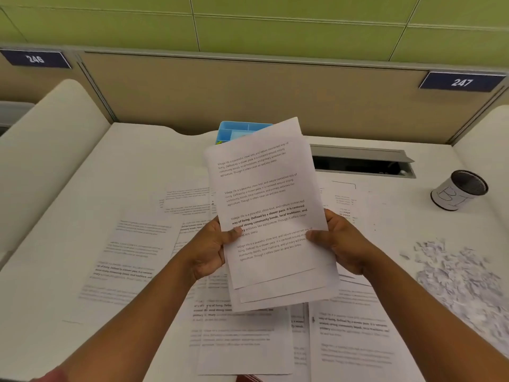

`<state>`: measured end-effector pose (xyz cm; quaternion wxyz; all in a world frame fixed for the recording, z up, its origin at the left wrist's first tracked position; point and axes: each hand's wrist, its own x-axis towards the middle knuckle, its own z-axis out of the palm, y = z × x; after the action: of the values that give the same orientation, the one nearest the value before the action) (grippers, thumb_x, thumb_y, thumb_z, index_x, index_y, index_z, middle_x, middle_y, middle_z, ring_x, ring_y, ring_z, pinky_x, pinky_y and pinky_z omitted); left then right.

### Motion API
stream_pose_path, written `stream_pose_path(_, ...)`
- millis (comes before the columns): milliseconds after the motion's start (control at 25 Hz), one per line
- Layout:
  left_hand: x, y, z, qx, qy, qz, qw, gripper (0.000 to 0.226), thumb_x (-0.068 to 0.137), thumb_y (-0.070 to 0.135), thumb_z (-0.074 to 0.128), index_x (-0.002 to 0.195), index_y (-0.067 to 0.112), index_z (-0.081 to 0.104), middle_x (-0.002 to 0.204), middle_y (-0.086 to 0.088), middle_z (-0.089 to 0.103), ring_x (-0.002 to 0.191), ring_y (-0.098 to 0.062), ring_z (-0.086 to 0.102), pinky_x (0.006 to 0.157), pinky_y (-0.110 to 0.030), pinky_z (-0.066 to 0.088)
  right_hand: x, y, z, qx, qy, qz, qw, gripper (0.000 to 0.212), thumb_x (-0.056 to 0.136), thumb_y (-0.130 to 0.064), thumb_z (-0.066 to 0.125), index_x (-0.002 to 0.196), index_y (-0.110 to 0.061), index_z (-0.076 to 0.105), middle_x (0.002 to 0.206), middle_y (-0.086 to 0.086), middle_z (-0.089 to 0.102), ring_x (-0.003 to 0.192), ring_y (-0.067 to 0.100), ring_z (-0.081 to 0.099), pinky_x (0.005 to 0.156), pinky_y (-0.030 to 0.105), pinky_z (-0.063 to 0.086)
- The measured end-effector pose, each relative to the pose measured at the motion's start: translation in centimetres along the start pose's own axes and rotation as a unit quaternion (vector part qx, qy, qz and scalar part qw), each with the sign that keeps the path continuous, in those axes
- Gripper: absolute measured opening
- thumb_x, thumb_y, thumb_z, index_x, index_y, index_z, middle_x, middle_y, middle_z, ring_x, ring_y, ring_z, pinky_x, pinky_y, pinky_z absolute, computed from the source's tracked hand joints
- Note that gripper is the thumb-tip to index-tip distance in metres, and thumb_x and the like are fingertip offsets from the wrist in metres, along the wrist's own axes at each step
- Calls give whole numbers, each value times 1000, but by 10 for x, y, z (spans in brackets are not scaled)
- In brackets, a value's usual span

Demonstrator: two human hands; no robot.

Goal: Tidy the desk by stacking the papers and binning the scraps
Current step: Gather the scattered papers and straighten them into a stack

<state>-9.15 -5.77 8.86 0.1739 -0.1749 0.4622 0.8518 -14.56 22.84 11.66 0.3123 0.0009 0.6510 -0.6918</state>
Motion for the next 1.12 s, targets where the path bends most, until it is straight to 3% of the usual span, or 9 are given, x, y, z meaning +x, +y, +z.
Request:
stream_pose_path(80,7,-6,18,12,46,33,998,46,97,-7,53,139,11,56,137,-13,64,125,-33,62,106,-54,49,-4,-5,-17,40,-17,-12,999,42,95,-1,60,135,-14,57,131,15,66,113,38,67,96,58,55)
stream_pose_path(160,12,-11,36,-10,93,70,993,43,98,-8,52,134,13,60,135,-12,65,123,-32,64,104,-52,50,-13,-4,-33,158,-50,-23,986,43,95,-13,58,138,-11,55,135,17,63,115,40,65,93,56,56)
stream_pose_path(240,15,-17,53,-68,116,109,985,44,98,-9,50,134,15,60,132,-9,68,118,-28,67,93,-46,58,-22,4,-43,317,-61,-6,946,55,82,-25,72,134,-11,59,129,17,64,109,39,65,87,52,57)
stream_pose_path(320,16,-23,68,-114,124,140,976,47,97,-9,49,137,15,58,130,-8,69,114,-25,69,81,-40,62,-27,19,-42,375,-64,17,925,74,63,-31,89,131,-16,63,124,16,67,107,35,66,90,52,55)
stream_pose_path(400,17,-30,81,-126,135,158,970,49,98,-7,50,141,15,55,133,-8,67,117,-25,68,82,-40,62,-29,31,-28,368,-49,25,928,69,68,-20,88,132,-20,63,128,13,67,113,33,65,93,54,54)
stream_pose_path(560,13,-44,109,-129,142,181,965,49,98,-7,52,140,18,56,133,-7,67,121,-27,65,91,-46,59,-27,35,-2,359,44,-14,932,52,88,5,64,135,-18,59,128,8,70,118,31,66,100,54,52)
stream_pose_path(720,5,-41,105,-129,150,171,965,47,94,-9,56,130,21,62,129,-9,69,119,-27,67,96,-49,57,-22,29,-15,290,106,-55,950,50,88,8,64,133,-12,59,123,8,72,115,30,68,94,47,57)
stream_pose_path(880,-10,-1,54,-121,161,176,964,43,90,0,61,131,13,60,128,-13,69,113,-27,70,85,-44,61,-29,15,-63,214,77,-73,971,47,85,7,63,129,-8,61,122,14,72,111,33,69,82,42,61)
stream_pose_path(1120,-21,44,18,167,121,107,973,41,87,11,65,128,10,61,130,-18,67,108,-30,71,83,-47,62,-36,2,-95,146,44,-17,988,42,82,5,63,123,-7,63,120,20,71,111,41,67,82,48,62)
